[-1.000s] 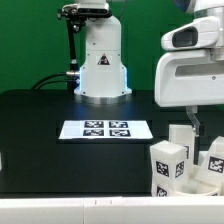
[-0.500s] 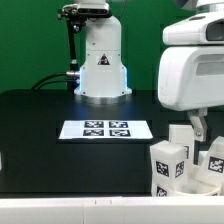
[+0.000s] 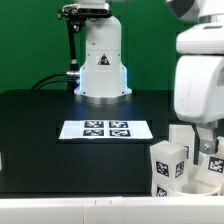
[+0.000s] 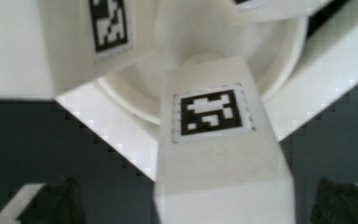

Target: Assemble stool

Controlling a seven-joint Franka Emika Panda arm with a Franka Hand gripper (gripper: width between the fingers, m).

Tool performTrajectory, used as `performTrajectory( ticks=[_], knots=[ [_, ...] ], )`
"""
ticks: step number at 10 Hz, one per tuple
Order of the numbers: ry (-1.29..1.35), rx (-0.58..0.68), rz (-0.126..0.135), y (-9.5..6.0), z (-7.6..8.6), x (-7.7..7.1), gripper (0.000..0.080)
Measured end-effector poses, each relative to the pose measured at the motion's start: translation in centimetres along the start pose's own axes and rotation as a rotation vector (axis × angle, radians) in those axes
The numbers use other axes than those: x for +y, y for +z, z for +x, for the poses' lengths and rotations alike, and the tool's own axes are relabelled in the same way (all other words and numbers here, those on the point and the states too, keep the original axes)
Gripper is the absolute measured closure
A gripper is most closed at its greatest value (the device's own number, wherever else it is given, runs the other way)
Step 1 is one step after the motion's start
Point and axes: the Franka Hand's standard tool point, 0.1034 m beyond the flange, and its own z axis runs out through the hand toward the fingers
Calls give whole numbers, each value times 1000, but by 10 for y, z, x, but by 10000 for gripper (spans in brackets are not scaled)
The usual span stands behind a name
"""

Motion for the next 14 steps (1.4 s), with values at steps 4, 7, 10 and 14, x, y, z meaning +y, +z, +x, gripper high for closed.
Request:
performTrajectory(
  ticks=[4,7,10,14],
  knots=[
    [34,-4,-3,3,-2,1,253],
    [239,-4,-3,3,-2,1,465],
    [705,17,-7,3,-3,6,465],
    [1231,-10,47,5,-10,8,464]
  ],
)
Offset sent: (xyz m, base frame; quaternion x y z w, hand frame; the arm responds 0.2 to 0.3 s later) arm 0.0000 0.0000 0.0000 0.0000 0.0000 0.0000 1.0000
